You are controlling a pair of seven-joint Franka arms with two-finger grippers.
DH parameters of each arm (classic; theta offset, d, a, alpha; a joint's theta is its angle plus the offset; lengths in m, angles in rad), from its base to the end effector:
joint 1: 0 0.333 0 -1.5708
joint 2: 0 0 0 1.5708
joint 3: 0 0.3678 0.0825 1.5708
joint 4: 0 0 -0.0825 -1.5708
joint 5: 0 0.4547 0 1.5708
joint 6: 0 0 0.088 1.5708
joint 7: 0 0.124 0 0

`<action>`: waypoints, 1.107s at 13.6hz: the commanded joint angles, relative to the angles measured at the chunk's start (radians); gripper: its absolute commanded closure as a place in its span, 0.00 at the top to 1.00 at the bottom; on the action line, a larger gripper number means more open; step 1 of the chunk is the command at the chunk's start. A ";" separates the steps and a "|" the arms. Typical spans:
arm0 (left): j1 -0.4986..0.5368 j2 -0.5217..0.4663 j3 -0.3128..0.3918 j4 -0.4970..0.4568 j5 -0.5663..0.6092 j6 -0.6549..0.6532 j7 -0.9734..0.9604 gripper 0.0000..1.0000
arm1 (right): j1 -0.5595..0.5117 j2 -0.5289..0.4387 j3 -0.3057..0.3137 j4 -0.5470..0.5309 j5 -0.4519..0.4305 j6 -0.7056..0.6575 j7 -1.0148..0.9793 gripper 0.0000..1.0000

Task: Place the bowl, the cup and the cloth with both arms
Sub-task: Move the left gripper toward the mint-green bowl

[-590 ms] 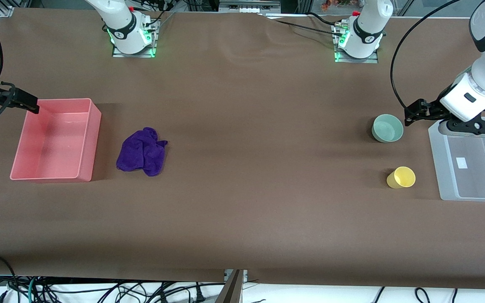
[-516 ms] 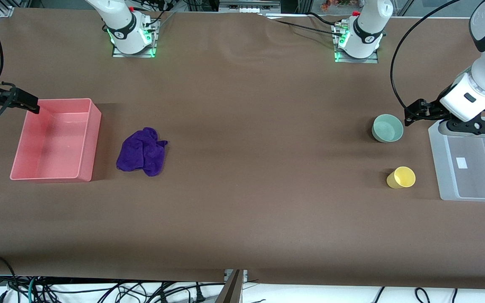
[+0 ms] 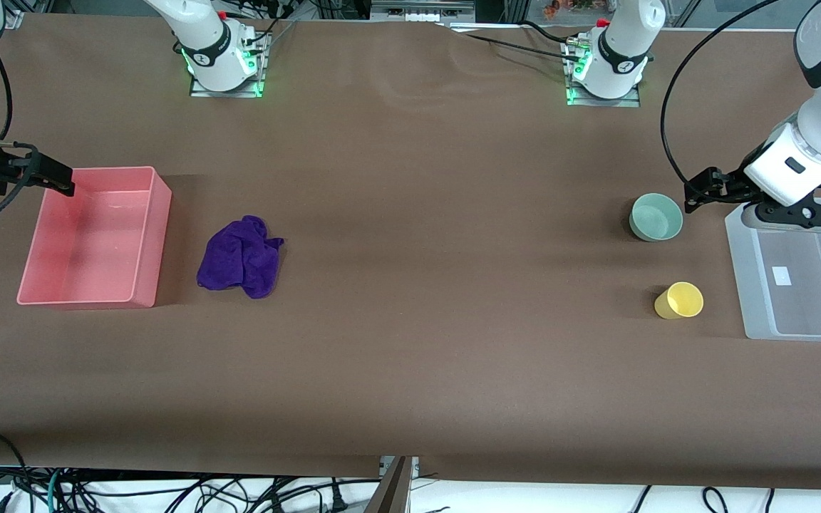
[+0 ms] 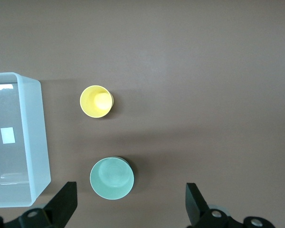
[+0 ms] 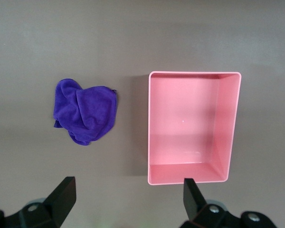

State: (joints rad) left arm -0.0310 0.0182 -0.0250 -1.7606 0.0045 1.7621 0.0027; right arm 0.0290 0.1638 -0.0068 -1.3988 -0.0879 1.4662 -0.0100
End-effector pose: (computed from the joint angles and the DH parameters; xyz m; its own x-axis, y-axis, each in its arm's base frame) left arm 0.6361 -0.0351 0.5606 0.9981 -0.0595 -0.0167 -0.0596 -0.9982 -0.0039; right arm 0.6711 0.0037 0.6373 0.9950 0.0229 -0.0967 0.0314 -0.9956 0.0879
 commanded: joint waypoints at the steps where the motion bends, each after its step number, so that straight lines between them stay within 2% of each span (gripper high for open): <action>1: -0.003 -0.004 -0.003 0.000 0.015 -0.061 -0.007 1.00 | -0.001 0.008 0.001 0.024 0.007 -0.004 -0.011 1.00; 4: -0.010 -0.001 -0.003 -0.020 0.018 -0.180 -0.007 1.00 | -0.001 0.008 0.001 0.024 0.007 -0.001 -0.011 1.00; 7: -0.001 -0.001 -0.001 -0.091 0.028 -0.178 0.047 1.00 | -0.001 0.008 0.001 0.026 0.008 -0.001 -0.011 1.00; 10: 0.052 -0.011 -0.001 -0.218 0.050 -0.051 0.247 1.00 | -0.001 0.008 0.001 0.024 0.008 -0.001 -0.012 1.00; 12: 0.071 -0.011 -0.001 -0.316 0.126 0.081 0.341 1.00 | -0.001 0.008 0.001 0.024 0.008 -0.001 -0.010 1.00; 14: 0.109 -0.008 -0.001 -0.408 0.132 0.210 0.425 1.00 | -0.003 0.010 -0.001 0.024 0.010 -0.001 -0.008 1.00; 15: 0.131 -0.007 -0.001 -0.471 0.134 0.314 0.465 1.00 | -0.001 0.013 -0.001 0.021 0.010 0.002 -0.008 1.00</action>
State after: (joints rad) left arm 0.0666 0.0324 -0.0211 -2.1241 0.1178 1.9430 0.3822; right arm 0.0289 0.1643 -0.0069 -1.3983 -0.0879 1.4697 -0.0100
